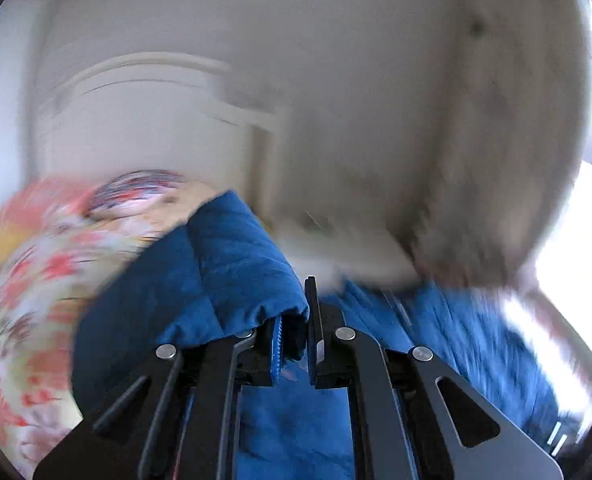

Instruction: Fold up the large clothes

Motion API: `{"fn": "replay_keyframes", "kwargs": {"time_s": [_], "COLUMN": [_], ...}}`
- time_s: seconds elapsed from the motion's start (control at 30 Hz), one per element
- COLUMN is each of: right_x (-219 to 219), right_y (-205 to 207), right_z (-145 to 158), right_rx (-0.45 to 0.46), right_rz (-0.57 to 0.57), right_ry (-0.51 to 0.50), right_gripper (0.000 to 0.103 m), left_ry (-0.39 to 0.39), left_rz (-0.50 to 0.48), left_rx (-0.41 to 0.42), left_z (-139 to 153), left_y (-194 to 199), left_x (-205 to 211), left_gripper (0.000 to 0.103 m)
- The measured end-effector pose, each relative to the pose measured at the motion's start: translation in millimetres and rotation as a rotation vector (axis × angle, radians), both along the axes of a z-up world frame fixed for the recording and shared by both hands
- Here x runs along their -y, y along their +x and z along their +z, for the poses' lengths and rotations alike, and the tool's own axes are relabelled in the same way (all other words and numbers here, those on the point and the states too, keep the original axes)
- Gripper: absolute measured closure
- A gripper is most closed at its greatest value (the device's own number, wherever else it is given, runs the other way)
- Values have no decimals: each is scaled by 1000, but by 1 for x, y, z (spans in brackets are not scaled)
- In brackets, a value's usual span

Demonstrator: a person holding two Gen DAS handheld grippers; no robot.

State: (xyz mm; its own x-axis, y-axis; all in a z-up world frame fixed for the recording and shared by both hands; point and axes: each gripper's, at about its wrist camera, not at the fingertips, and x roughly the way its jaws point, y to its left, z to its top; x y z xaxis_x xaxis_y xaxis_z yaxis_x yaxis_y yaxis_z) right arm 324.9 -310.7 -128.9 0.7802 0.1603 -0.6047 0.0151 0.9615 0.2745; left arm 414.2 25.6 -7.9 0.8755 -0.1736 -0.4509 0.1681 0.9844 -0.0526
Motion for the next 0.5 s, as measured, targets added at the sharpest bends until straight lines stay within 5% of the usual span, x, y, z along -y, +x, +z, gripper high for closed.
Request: {"fn": "replay_keyframes", "kwargs": {"time_s": [0.1, 0.17, 0.23, 0.4, 0.5], "right_x": [14, 21, 25, 22, 21], "right_y": [-6, -8, -8, -8, -8], "right_z": [2, 1, 2, 2, 2], "right_rx": [31, 33, 33, 34, 37], "right_rz": [-37, -43, -50, -35, -34], "right_ry": [62, 94, 105, 90, 95], "right_gripper": [8, 8, 8, 8, 8], "left_ry": [203, 293, 418, 327, 183], "left_rz": [-143, -241, -215, -264, -289], "left_rx": [-146, -298, -268, -299, -156], "left_z": [-56, -103, -121, -101, -63], "left_y": [3, 18, 8, 5, -27], "left_x": [81, 115, 131, 118, 89], "left_gripper": [92, 71, 69, 43, 29]}}
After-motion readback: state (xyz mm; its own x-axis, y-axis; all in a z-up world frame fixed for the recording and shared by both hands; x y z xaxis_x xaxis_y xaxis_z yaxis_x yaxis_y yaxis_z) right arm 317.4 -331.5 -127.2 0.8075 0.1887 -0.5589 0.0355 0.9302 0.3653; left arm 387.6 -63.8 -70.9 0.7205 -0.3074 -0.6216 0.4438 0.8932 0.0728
